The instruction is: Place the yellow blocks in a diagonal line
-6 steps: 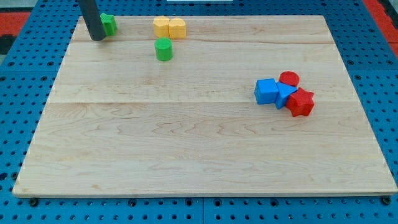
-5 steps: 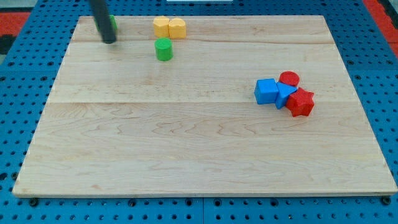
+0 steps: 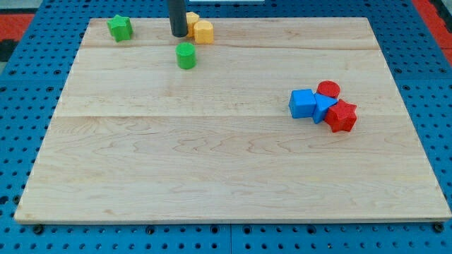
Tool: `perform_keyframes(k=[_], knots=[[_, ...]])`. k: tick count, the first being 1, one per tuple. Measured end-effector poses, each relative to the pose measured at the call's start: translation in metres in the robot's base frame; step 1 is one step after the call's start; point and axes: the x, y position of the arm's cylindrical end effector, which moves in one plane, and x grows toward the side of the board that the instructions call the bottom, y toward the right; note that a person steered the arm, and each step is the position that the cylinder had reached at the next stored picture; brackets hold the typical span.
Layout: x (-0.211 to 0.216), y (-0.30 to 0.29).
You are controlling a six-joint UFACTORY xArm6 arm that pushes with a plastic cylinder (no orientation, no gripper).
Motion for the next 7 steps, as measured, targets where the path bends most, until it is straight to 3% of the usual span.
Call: perform_keyframes(k=[3, 4, 6, 7], knots=[[-0.009, -0.078], [-0.031, -0.063], [-0.032, -0.035], [-0.03, 0.028]])
